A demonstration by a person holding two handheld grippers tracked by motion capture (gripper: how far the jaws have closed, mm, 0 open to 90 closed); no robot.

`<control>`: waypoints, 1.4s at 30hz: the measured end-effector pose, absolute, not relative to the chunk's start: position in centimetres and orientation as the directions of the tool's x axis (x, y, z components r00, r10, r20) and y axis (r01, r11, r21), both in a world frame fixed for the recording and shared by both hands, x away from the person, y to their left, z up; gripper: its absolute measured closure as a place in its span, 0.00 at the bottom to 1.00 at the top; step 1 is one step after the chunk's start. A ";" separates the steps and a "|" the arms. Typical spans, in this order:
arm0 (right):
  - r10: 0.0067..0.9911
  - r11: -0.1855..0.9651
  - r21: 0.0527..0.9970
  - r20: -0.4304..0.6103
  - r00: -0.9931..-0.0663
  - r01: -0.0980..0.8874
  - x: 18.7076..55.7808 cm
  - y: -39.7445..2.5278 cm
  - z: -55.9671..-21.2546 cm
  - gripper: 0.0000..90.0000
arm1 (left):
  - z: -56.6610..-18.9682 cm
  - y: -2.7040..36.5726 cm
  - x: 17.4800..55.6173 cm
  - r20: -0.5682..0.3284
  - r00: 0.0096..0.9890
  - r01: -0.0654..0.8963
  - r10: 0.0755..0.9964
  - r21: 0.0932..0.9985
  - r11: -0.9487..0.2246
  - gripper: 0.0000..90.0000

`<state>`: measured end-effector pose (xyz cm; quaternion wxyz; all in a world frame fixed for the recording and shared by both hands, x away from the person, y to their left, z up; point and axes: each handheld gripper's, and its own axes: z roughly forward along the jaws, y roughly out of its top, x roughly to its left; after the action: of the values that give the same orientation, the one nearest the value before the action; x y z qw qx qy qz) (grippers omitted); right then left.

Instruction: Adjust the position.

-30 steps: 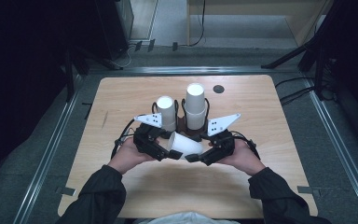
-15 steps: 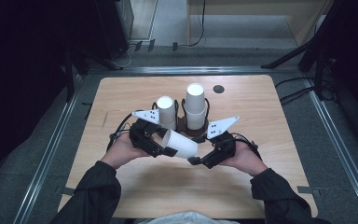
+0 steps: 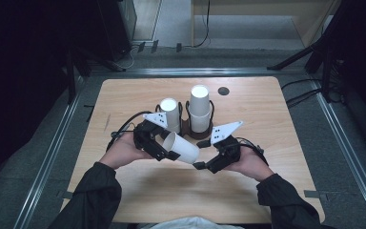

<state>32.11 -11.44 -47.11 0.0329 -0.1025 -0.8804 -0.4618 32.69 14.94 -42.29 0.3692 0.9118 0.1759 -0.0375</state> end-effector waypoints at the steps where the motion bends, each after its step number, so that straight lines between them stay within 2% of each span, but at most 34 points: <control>1: 0.150 0.552 0.806 0.153 -0.977 0.211 32.1 -11.4 -47.1 0.26 | -42.4 14.8 32.7 -0.196 0.934 0.352 0.299 0.651 -0.673 0.20; 16: 0.149 0.588 0.780 0.156 -0.977 0.214 32.4 -10.5 -48.5 0.27 | -43.7 13.0 33.0 -0.168 0.942 0.333 0.290 0.553 -0.763 0.20; 28: 0.120 0.614 0.763 0.161 -0.980 0.200 32.0 -9.4 -49.2 0.27 | -43.8 11.5 32.5 -0.161 0.949 0.316 0.273 0.532 -0.786 0.20; 42: 0.110 0.627 0.757 0.145 -0.983 0.182 31.7 -8.7 -49.4 0.34 | -44.2 10.9 32.3 -0.161 0.953 0.304 0.258 0.522 -0.797 0.20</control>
<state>31.74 -8.71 -49.44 0.0422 -0.0810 -0.9011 -0.4240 32.28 10.93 -44.25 0.2822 0.9470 0.1482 -0.0407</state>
